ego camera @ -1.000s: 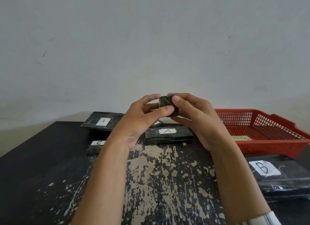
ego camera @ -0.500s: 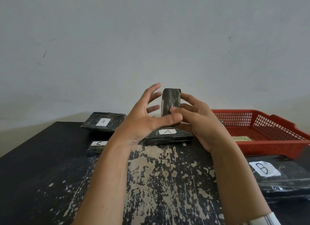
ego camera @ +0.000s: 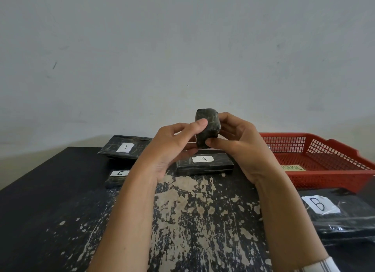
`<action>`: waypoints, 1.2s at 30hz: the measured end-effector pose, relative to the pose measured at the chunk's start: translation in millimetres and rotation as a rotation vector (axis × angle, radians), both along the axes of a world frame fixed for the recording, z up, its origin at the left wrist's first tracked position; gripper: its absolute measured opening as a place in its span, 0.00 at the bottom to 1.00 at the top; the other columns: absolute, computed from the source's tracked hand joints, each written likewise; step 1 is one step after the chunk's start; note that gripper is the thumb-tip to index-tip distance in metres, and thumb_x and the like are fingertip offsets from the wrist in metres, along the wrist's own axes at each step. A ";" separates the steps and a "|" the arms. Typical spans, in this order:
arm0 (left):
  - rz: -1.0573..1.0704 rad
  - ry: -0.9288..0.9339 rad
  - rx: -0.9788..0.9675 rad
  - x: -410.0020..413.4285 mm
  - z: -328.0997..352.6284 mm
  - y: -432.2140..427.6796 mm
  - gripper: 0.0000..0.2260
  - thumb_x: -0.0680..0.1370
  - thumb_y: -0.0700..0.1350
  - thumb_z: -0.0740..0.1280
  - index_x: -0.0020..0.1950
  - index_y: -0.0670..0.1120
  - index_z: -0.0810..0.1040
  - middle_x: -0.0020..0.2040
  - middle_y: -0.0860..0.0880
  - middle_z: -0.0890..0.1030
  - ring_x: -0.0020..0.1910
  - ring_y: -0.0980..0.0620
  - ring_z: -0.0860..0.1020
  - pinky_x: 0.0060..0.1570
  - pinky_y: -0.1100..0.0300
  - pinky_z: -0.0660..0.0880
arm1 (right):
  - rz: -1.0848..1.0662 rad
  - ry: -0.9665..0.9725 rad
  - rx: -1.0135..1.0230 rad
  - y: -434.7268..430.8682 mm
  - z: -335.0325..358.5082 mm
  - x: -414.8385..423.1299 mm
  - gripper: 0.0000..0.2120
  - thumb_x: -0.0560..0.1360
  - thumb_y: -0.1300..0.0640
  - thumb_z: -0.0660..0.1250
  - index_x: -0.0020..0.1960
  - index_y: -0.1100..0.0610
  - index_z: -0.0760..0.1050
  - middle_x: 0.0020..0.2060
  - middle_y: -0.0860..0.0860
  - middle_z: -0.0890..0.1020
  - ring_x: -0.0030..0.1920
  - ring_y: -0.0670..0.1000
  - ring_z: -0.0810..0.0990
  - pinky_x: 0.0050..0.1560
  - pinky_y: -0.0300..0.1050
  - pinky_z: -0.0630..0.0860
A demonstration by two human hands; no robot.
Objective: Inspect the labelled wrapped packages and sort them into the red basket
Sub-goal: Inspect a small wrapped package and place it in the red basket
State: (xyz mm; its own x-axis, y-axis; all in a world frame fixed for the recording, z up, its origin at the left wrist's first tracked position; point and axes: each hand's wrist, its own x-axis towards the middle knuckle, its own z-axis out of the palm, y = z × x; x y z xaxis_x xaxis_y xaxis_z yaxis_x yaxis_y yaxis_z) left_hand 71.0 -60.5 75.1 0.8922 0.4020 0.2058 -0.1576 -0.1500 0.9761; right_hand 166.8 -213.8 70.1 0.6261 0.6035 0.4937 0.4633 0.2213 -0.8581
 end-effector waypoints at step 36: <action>-0.070 0.010 0.251 1.2 -4.5 -1.5 0.26 0.64 0.63 0.81 0.59 0.59 0.82 0.61 0.59 0.83 0.58 0.56 0.84 0.55 0.60 0.79 | -0.035 0.396 0.009 -2.2 9.5 -8.8 0.14 0.84 0.47 0.62 0.58 0.53 0.83 0.52 0.55 0.89 0.50 0.57 0.89 0.49 0.50 0.84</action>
